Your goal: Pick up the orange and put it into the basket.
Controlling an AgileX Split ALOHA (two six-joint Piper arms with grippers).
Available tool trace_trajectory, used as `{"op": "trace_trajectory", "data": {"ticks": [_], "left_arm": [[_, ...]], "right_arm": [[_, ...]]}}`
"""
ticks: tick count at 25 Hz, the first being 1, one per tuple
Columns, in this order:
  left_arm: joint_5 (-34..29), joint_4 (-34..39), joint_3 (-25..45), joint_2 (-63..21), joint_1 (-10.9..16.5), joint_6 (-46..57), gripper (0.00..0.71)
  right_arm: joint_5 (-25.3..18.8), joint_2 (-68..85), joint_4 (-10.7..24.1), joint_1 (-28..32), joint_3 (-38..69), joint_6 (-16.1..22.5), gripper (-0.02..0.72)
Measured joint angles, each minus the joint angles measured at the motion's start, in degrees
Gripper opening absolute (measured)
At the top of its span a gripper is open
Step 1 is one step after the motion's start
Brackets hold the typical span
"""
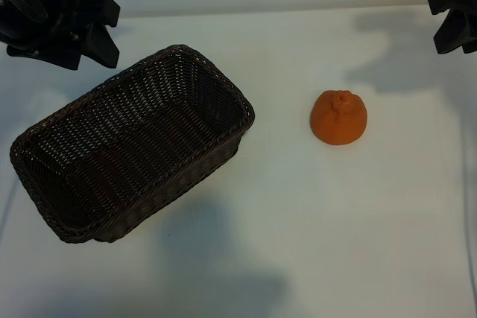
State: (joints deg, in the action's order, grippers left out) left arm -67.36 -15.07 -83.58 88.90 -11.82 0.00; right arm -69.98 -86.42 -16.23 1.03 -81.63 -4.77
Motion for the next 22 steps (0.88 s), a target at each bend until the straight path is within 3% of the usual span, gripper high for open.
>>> {"op": "trace_trajectory", "data": {"ticks": [22], "left_arm": [[1.66, 0.00, 0.00, 0.00, 0.00, 0.00, 0.526]], "right_arm": [[0.00, 0.00, 0.00, 0.00, 0.00, 0.00, 0.328]]}}
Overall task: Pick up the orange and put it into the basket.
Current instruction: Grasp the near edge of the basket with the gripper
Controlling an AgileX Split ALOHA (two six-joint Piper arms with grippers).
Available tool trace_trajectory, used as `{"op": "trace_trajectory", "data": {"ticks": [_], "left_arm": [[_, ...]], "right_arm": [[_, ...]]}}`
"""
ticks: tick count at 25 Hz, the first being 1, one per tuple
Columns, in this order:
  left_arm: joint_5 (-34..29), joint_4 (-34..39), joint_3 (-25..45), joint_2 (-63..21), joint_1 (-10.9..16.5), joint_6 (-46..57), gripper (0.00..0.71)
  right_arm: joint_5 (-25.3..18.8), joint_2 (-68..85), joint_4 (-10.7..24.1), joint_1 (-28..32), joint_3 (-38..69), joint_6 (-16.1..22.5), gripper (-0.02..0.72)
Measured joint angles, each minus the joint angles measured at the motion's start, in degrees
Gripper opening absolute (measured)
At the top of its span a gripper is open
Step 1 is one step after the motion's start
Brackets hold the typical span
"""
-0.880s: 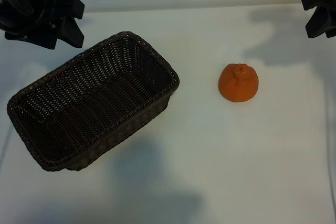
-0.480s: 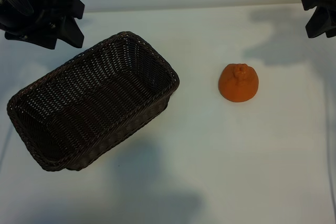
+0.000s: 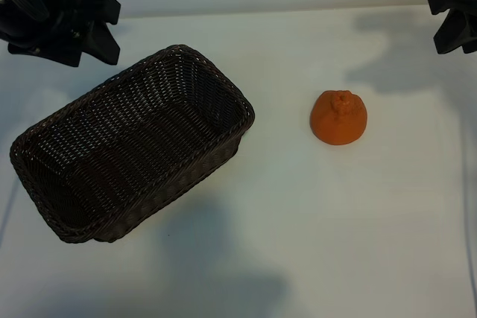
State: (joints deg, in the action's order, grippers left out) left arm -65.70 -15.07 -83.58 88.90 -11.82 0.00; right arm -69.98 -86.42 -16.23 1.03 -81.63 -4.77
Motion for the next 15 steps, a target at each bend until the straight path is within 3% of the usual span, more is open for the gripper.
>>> {"op": "trace_trajectory", "data": {"ticks": [15], "left_arm": [[4.73, 0.00, 0.00, 0.00, 0.00, 0.00, 0.526]], "right_arm": [[0.00, 0.00, 0.00, 0.00, 0.00, 0.00, 0.328]]}}
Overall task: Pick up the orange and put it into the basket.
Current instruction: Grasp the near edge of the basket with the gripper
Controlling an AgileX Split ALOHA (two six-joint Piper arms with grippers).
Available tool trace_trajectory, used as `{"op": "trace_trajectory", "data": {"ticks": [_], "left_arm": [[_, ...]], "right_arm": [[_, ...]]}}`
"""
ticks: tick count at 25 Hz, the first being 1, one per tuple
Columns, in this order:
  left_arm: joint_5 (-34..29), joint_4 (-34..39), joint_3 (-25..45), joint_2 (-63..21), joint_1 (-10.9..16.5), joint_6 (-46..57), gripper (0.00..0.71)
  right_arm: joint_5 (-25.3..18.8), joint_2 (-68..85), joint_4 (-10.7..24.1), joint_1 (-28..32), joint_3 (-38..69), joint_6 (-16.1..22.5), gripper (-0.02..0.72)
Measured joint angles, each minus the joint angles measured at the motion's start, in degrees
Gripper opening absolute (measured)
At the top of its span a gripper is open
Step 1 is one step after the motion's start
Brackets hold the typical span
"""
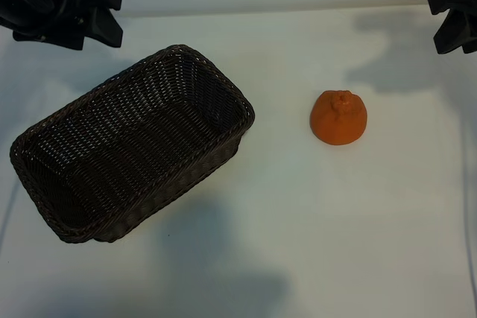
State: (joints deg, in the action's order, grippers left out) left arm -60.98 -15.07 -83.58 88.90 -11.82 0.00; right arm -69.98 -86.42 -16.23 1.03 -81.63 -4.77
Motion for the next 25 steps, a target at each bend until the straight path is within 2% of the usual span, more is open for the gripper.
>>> {"op": "trace_trajectory", "data": {"ticks": [18, 21, 25], "left_arm": [[3.27, 0.09, 0.00, 0.00, 0.00, 0.57, 0.526], [0.68, 1.66, 0.00, 0.00, 0.49, 4.71, 0.526], [-6.22, 7.89, 0.00, 0.00, 3.18, 11.63, 0.526]], "right_arm": [[0.00, 0.00, 0.00, 0.00, 0.00, 0.00, 0.328], [0.00, 0.00, 0.00, 0.00, 0.00, 0.00, 0.328], [0.00, 0.00, 0.00, 0.00, 0.00, -0.17, 0.328]]}}
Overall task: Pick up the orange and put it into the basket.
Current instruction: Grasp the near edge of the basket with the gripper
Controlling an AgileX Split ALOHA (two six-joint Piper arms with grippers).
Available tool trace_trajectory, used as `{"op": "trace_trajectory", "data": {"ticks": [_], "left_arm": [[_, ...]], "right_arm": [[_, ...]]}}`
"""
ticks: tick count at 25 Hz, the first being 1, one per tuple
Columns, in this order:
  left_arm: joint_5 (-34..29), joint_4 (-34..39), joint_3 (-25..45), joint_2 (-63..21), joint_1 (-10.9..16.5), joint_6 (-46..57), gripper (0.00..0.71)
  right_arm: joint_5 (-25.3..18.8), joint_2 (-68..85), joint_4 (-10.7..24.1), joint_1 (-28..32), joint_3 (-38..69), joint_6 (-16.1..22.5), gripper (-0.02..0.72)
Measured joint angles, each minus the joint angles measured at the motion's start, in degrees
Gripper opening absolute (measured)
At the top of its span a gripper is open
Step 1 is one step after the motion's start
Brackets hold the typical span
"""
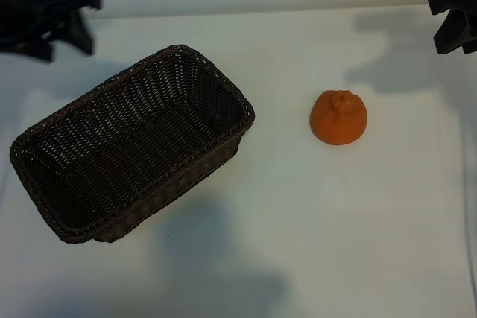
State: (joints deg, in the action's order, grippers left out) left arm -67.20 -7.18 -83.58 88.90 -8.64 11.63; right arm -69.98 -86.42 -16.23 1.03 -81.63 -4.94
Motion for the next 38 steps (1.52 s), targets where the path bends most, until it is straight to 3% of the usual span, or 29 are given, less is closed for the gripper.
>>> {"op": "trace_trajectory", "data": {"ticks": [6, 19, 25, 38], "left_arm": [[-0.11, 5.92, 2.13, -1.95, 3.17, 6.27, 0.526], [-0.11, 7.18, 16.75, -3.25, 3.35, 16.06, 0.526], [-0.06, 11.49, 21.82, -3.25, 3.35, 20.08, 0.526], [4.67, 12.72, 23.21, -3.25, 3.35, 21.82, 0.526]], "right_arm": [[0.00, 0.00, 0.00, 0.00, 0.00, -0.07, 0.328], [0.00, 0.01, 0.02, 0.00, 0.00, -0.11, 0.328], [0.00, 0.01, 0.02, 0.00, 0.00, -0.11, 0.328], [0.00, 0.01, 0.02, 0.00, 0.00, -0.11, 0.328]]}}
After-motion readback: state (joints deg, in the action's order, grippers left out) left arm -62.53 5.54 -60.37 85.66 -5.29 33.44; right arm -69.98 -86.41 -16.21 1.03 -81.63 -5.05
